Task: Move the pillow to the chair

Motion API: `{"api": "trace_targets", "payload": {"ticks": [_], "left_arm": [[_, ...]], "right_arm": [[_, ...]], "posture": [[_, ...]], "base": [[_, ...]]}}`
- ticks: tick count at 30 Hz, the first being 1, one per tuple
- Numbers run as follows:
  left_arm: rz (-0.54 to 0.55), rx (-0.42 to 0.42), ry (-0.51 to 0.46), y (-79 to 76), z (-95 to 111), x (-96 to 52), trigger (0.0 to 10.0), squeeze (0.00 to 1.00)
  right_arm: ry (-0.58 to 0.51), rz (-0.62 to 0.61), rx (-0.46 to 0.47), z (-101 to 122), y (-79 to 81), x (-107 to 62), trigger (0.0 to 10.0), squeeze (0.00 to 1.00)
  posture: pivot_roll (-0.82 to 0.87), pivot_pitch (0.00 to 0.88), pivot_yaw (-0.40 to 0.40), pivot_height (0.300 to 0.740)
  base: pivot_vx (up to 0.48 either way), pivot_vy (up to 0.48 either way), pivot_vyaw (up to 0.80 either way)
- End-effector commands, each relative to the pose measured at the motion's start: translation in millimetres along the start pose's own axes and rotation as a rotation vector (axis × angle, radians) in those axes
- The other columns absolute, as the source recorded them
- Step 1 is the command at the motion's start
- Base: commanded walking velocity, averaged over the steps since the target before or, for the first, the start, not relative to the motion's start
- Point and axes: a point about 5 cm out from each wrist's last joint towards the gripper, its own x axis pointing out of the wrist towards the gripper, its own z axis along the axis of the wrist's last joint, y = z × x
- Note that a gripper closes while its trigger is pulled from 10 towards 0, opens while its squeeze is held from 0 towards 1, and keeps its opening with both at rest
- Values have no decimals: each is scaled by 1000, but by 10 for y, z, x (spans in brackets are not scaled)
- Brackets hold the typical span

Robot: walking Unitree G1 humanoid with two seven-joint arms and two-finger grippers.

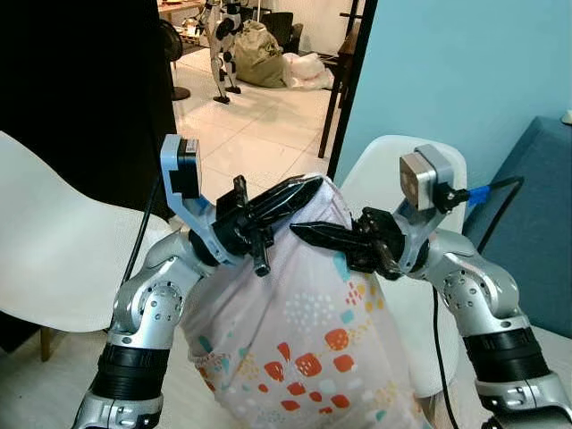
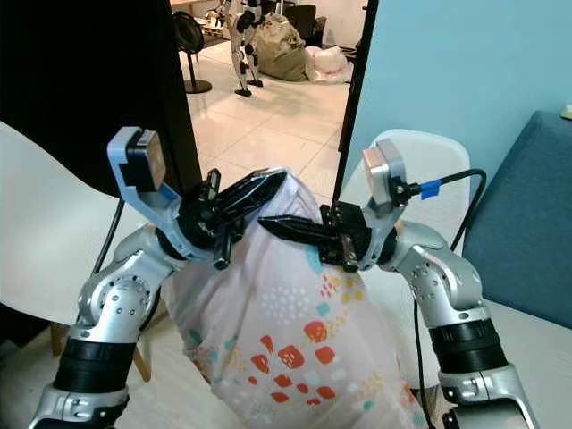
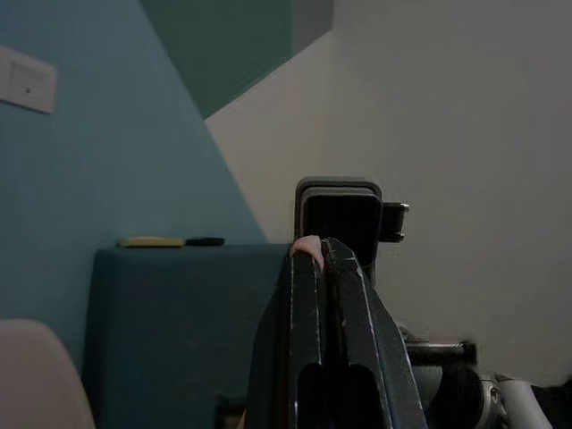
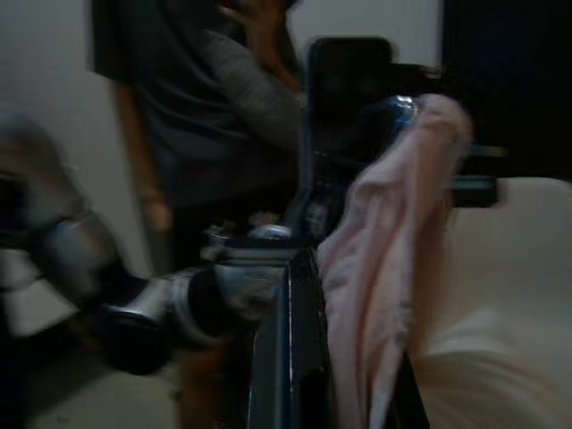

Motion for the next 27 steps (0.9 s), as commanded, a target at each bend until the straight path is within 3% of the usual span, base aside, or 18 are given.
{"api": "trace_targets", "payload": {"ticks": [1,4,7,8,10,13,16,20,21,23,27], "left_arm": [[-23,25,-52,-20,74,84,0,0],[-21,23,-53,-21,68,85,0,0],[-20,19,-53,-22,57,87,0,0],[-20,19,-53,-22,57,87,0,0],[-19,14,-54,-34,40,90,0,0],[-19,11,-54,-39,31,90,0,0],[-15,-2,-55,-60,-8,88,0,0],[-13,-8,-57,-72,-26,91,0,0],[-8,-15,-63,-90,-45,91,0,0],[-2,-20,-66,-104,-61,86,0,0],[-2,-20,-66,-104,-61,86,0,0]], "right_arm": [[-14,120,39,0,119,87,0,0],[-67,155,57,46,159,102,0,0],[-222,193,61,207,187,119,0,0],[-222,193,61,207,187,119,0,0],[-353,215,67,314,196,137,0,0],[-396,217,72,342,196,141,0,0],[-556,137,69,433,115,152,0,0],[-621,33,66,456,4,153,0,0],[-672,-102,71,457,-140,133,0,0],[-683,-188,76,438,-229,115,0,0],[-683,-188,76,438,-229,115,0,0]], "posture": [[-2,0,-38,740],[-2,0,-38,740],[-2,0,-37,740],[-2,0,-37,740],[0,0,-38,740],[1,0,-39,740],[1,0,-42,740],[3,0,-43,740],[3,0,-43,740],[4,0,-44,740],[4,0,-44,740]], "base": [[0,0,0],[0,0,0],[0,0,0],[0,0,0],[0,0,0],[0,0,0],[0,0,0],[0,0,0],[0,0,0],[0,0,0],[0,0,0]]}}
